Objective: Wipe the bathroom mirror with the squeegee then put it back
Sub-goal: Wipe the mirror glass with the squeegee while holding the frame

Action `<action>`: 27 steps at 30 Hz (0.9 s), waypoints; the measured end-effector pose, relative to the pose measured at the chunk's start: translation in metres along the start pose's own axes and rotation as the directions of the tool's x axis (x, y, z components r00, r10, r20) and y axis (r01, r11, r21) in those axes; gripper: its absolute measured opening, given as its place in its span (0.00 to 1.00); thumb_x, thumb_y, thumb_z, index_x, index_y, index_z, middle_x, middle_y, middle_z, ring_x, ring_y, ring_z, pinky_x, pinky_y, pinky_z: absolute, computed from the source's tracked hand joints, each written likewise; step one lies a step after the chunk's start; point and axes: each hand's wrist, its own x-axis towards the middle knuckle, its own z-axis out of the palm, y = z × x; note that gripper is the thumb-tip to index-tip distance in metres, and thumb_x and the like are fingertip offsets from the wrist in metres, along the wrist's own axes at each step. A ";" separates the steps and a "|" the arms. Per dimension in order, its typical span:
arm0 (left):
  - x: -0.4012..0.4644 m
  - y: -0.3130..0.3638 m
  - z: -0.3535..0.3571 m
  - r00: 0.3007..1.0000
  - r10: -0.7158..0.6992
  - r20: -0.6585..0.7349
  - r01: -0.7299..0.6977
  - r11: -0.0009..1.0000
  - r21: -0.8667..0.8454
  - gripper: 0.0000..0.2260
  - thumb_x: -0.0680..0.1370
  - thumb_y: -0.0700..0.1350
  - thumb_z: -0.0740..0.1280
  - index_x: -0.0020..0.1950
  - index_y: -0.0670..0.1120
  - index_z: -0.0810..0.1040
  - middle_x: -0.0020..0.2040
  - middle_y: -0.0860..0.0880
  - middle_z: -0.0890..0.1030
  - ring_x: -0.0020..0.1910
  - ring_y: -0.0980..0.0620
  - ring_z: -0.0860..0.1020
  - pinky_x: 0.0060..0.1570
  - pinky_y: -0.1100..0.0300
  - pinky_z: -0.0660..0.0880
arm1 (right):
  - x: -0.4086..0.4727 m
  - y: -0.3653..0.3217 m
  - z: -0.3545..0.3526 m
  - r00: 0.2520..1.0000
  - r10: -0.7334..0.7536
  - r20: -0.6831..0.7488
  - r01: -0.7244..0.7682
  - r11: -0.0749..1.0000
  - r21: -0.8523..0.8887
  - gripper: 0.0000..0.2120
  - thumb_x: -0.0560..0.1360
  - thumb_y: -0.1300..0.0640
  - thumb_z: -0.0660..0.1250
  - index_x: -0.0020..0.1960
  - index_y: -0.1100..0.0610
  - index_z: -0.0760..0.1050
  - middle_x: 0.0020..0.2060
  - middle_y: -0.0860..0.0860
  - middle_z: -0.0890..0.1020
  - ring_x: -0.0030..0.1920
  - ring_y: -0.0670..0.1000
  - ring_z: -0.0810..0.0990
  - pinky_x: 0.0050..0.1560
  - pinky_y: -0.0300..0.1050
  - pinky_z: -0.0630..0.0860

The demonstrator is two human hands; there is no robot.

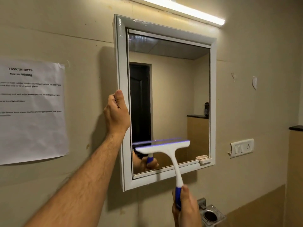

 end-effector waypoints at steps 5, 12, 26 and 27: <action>-0.001 0.001 -0.002 1.000 -0.011 0.009 0.011 1.000 -0.006 0.16 0.83 0.53 0.50 0.44 0.45 0.68 0.32 0.54 0.69 0.29 0.61 0.68 0.29 0.79 0.64 | 0.023 -0.064 0.024 0.973 -0.225 0.060 0.229 0.970 -0.085 0.24 0.77 0.38 0.49 0.38 0.56 0.70 0.25 0.50 0.69 0.24 0.48 0.67 0.27 0.42 0.66; -0.001 -0.002 0.000 1.000 -0.023 0.005 0.023 1.000 -0.018 0.16 0.83 0.52 0.50 0.43 0.44 0.67 0.31 0.53 0.68 0.28 0.72 0.69 0.31 0.78 0.65 | 0.026 -0.047 0.027 0.961 -0.259 0.096 0.273 0.945 -0.183 0.24 0.72 0.35 0.47 0.38 0.53 0.69 0.26 0.51 0.69 0.25 0.47 0.68 0.26 0.39 0.67; -0.038 -0.023 -0.005 0.988 -0.145 0.051 0.146 0.989 -0.027 0.16 0.83 0.54 0.48 0.46 0.46 0.69 0.32 0.56 0.68 0.29 0.75 0.69 0.29 0.80 0.65 | 0.006 0.009 0.014 0.977 -0.197 0.075 0.209 0.952 -0.222 0.25 0.74 0.34 0.46 0.36 0.54 0.68 0.25 0.50 0.69 0.24 0.48 0.67 0.26 0.40 0.66; -0.043 -0.027 -0.006 0.987 -0.152 0.053 0.154 0.988 -0.030 0.15 0.83 0.54 0.48 0.47 0.47 0.69 0.33 0.57 0.68 0.29 0.76 0.69 0.29 0.81 0.65 | 0.005 0.011 0.015 0.978 -0.194 0.073 0.205 0.954 -0.218 0.26 0.73 0.34 0.46 0.37 0.54 0.68 0.24 0.50 0.69 0.24 0.48 0.67 0.27 0.41 0.66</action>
